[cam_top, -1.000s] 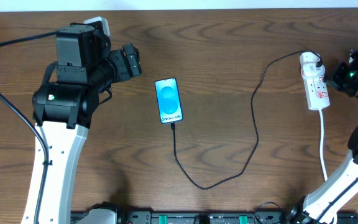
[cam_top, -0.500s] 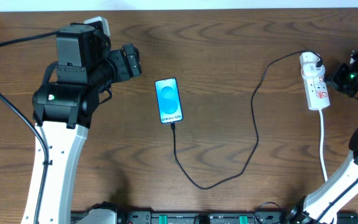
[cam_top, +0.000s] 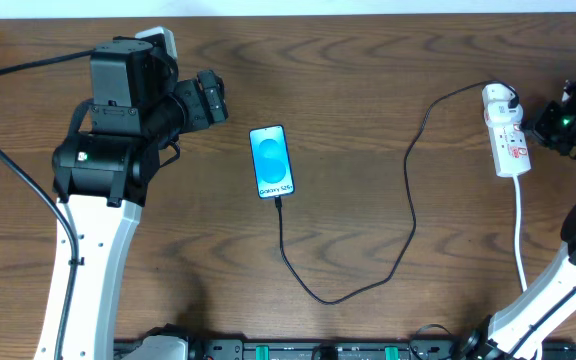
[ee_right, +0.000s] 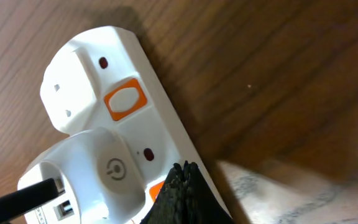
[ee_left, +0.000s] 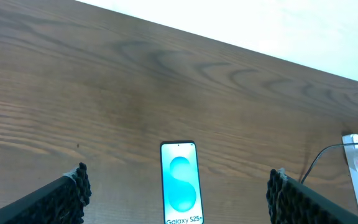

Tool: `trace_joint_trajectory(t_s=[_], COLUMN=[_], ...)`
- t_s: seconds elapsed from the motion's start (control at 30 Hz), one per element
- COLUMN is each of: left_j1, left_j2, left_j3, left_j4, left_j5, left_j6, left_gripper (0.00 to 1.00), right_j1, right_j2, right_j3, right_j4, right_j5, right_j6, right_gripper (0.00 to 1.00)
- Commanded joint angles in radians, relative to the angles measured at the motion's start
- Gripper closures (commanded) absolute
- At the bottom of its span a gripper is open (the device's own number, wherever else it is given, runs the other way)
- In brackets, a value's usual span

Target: Plug charger to phone and switch on socket

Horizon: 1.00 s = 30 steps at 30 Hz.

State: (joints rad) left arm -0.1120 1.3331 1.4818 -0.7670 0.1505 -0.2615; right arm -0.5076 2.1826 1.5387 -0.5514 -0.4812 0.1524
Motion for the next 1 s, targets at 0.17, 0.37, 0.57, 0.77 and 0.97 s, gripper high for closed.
trace_joint_trajectory(t_s=[0.17, 0.37, 0.57, 0.77, 0.97], left_j1=[0.004, 0.004, 0.004, 0.004, 0.004], left_j2=[0.002, 0.002, 0.002, 0.002, 0.002], left_j3=[0.008, 0.008, 0.008, 0.008, 0.008], left_j4=[-0.003, -0.003, -0.003, -0.004, -0.004], left_j5=[-0.013, -0.013, -0.013, -0.013, -0.013], left_j6=[0.006, 0.006, 0.006, 0.006, 0.006], left_gripper=[0.09, 0.08, 0.08, 0.09, 0.08], right_j1=[0.093, 0.113, 0.138, 0.167, 0.188], right_j2=[0.018, 0.018, 0.018, 0.018, 0.018], right_j3=[-0.034, -0.034, -0.034, -0.035, -0.036], right_j4=[-0.024, -0.056, -0.089, -0.092, -0.1], right_j5=[-0.041, -0.035, -0.034, -0.053, -0.048], right_j6=[-0.004, -0.004, -0.004, 0.011, 0.035], right_gripper=[0.99, 0.99, 0.99, 0.99, 0.99])
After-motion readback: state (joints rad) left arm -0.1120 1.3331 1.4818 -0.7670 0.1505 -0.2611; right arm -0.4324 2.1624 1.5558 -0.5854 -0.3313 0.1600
